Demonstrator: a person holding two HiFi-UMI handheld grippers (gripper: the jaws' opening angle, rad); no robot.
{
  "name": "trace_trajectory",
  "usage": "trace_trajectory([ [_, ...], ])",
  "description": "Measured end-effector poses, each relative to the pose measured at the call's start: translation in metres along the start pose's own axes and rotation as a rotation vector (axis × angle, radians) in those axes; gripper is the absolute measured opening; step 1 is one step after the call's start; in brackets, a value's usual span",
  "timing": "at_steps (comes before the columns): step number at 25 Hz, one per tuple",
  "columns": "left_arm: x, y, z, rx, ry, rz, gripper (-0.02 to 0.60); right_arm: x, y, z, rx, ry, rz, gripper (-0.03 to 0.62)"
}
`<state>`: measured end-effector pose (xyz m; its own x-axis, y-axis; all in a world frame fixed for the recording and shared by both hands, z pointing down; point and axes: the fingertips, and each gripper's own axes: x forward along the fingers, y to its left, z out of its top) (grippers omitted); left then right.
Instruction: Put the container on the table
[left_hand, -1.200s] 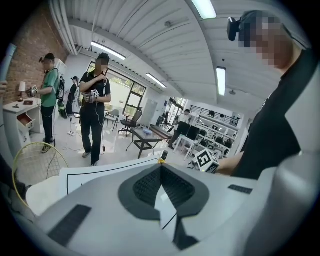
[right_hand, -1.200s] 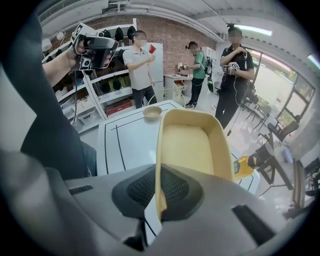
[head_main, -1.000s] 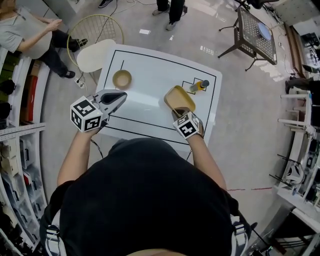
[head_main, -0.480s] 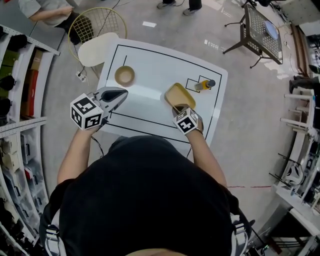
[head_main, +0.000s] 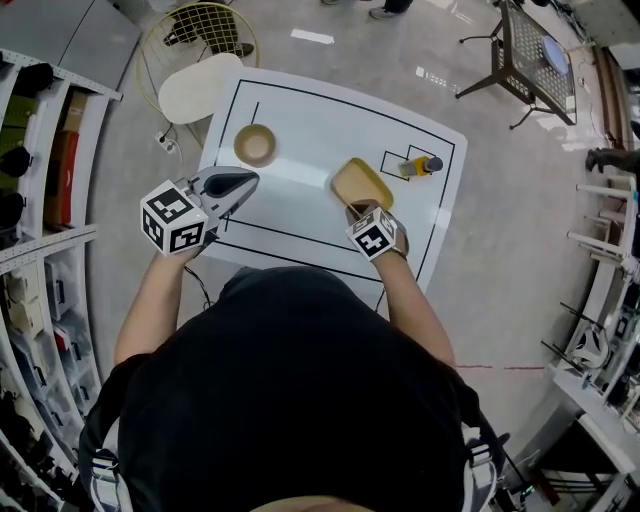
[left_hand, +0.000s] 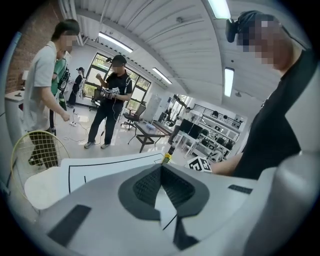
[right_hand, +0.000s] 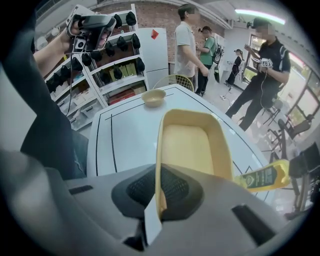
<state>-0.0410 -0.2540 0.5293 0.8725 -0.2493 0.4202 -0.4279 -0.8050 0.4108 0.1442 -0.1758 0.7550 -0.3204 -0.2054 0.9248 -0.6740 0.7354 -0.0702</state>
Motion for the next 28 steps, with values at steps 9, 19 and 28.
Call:
trace_trajectory([
  [9, 0.001, 0.012, -0.007, -0.023, 0.015, 0.006, 0.006, 0.018, 0.001, 0.0, -0.005, 0.025, 0.02, 0.009],
  [19, 0.006, 0.02, -0.01, -0.036, 0.028, 0.008, 0.006, 0.034, -0.003, -0.003, -0.006, 0.047, 0.034, 0.009],
  [28, 0.008, 0.027, -0.014, -0.048, 0.039, 0.012, 0.006, 0.049, -0.003, -0.005, -0.018, 0.062, 0.048, 0.009],
])
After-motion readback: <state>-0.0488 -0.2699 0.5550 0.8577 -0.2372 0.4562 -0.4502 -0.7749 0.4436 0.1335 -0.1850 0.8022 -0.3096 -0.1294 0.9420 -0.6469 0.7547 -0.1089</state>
